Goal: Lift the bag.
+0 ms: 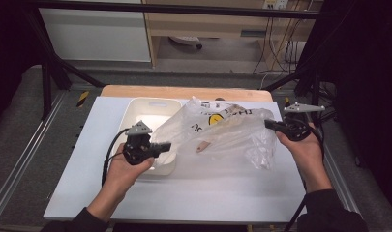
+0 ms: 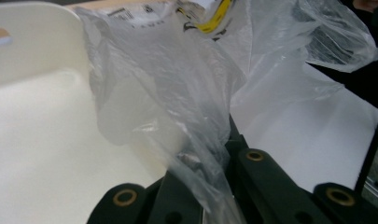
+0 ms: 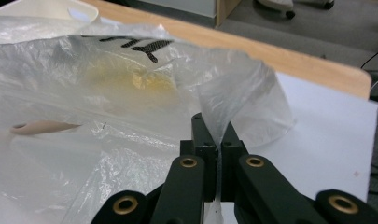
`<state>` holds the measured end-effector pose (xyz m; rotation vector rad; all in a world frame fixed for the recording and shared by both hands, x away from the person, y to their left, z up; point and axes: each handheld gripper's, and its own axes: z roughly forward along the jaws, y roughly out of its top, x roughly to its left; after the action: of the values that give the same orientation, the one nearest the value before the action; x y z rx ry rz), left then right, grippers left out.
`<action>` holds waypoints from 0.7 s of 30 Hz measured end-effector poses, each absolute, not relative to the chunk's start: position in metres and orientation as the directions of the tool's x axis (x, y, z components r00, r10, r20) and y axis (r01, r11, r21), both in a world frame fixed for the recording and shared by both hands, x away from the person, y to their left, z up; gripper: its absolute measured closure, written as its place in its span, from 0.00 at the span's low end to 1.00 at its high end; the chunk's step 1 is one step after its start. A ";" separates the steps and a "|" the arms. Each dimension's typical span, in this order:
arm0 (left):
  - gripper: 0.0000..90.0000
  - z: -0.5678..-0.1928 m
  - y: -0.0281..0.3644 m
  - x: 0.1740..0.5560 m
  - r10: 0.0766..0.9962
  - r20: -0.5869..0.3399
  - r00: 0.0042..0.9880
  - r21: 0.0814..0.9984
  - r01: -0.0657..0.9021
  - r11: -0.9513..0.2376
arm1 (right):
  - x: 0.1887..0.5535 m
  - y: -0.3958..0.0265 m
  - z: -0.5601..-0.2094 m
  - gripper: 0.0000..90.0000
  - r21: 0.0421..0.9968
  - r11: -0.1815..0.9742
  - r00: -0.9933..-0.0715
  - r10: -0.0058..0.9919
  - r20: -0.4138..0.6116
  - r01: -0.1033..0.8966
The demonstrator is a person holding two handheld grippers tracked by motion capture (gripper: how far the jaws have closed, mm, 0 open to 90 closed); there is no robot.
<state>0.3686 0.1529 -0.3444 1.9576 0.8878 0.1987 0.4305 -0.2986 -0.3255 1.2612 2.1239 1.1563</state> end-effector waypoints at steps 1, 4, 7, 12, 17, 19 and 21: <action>1.00 -0.349 0.152 0.364 0.654 -0.217 0.725 0.814 0.504 -0.289 | 0.428 -0.299 -0.330 1.00 0.817 0.247 -0.504 0.861 0.061 0.520; 1.00 -0.362 0.149 0.351 0.642 -0.228 0.732 0.809 0.509 -0.294 | 0.420 -0.301 -0.346 1.00 0.811 0.229 -0.495 0.865 0.083 0.537; 1.00 -0.371 0.146 0.339 0.633 -0.223 0.741 0.808 0.504 -0.306 | 0.412 -0.301 -0.361 1.00 0.803 0.214 -0.485 0.868 0.104 0.556; 1.00 -0.383 0.141 0.324 0.610 -0.235 0.757 0.802 0.506 -0.318 | 0.402 -0.302 -0.379 1.00 0.798 0.197 -0.474 0.872 0.123 0.569; 0.99 -0.400 0.137 0.311 0.597 -0.264 0.758 0.783 0.530 -0.327 | 0.394 -0.302 -0.398 1.00 0.777 0.202 -0.470 0.873 0.133 0.596; 0.99 -0.407 0.137 0.306 0.598 -0.263 0.757 0.776 0.535 -0.335 | 0.390 -0.301 -0.403 1.00 0.763 0.220 -0.468 0.876 0.119 0.607; 0.99 -0.412 0.140 0.304 0.603 -0.273 0.750 0.771 0.545 -0.329 | 0.387 -0.300 -0.407 1.00 0.751 0.241 -0.471 0.876 0.105 0.615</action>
<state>0.3043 0.1401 -0.4118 2.0057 0.8673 0.0770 0.3866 -0.3002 -0.4073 1.3764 2.1822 1.0794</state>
